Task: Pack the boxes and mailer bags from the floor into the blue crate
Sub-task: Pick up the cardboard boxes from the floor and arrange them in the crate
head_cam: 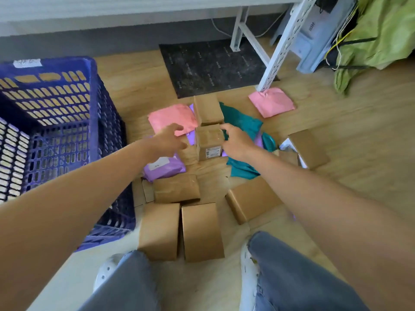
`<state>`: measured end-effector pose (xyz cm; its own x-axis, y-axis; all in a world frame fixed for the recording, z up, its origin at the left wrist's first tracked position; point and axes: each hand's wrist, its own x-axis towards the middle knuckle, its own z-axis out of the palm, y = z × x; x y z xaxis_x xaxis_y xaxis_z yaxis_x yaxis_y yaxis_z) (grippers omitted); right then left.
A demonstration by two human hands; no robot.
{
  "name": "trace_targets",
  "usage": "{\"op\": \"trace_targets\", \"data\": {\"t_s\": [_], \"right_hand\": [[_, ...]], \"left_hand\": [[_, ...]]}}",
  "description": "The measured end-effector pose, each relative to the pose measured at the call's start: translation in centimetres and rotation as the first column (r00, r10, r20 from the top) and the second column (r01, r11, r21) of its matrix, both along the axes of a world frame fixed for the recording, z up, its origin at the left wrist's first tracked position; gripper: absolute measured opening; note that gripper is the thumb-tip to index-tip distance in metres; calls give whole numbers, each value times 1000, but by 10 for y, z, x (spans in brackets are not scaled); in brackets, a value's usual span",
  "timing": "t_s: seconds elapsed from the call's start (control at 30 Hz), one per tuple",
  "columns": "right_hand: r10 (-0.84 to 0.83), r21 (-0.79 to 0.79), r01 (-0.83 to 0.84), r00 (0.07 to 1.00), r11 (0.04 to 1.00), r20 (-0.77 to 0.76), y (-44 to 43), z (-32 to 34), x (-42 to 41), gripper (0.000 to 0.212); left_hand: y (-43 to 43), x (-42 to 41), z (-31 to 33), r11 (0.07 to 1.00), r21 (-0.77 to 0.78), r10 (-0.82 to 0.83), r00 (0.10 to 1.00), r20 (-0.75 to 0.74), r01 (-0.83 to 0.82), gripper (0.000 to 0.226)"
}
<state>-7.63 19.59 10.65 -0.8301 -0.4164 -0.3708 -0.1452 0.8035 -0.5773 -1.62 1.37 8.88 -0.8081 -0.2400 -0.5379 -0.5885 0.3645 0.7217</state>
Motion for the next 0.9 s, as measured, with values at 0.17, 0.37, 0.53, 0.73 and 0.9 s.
{"op": "trace_targets", "data": {"t_s": [0.17, 0.37, 0.53, 0.73, 0.9], "right_hand": [[-72, 42, 69, 994, 997, 84, 18, -46, -28, 57], [-124, 56, 117, 981, 992, 147, 16, -92, -52, 57], [-154, 37, 149, 966, 988, 207, 8, -114, -60, 55], [-168, 2, 172, 964, 985, 208, 5, -129, -71, 53], [-163, -42, 182, 945, 982, 284, 6, -135, -74, 59]], "left_hand": [[11, -34, -48, 1000, -11, -5, 999, 32, 5, 66], [7, -59, -91, 946, -249, -208, 978, 32, 209, 98], [11, -81, -102, 837, -428, -341, 936, 82, 342, 108], [20, -105, -115, 772, -482, -433, 898, 80, 415, 115], [26, -112, -118, 692, -564, -453, 879, 147, 450, 107]]}}
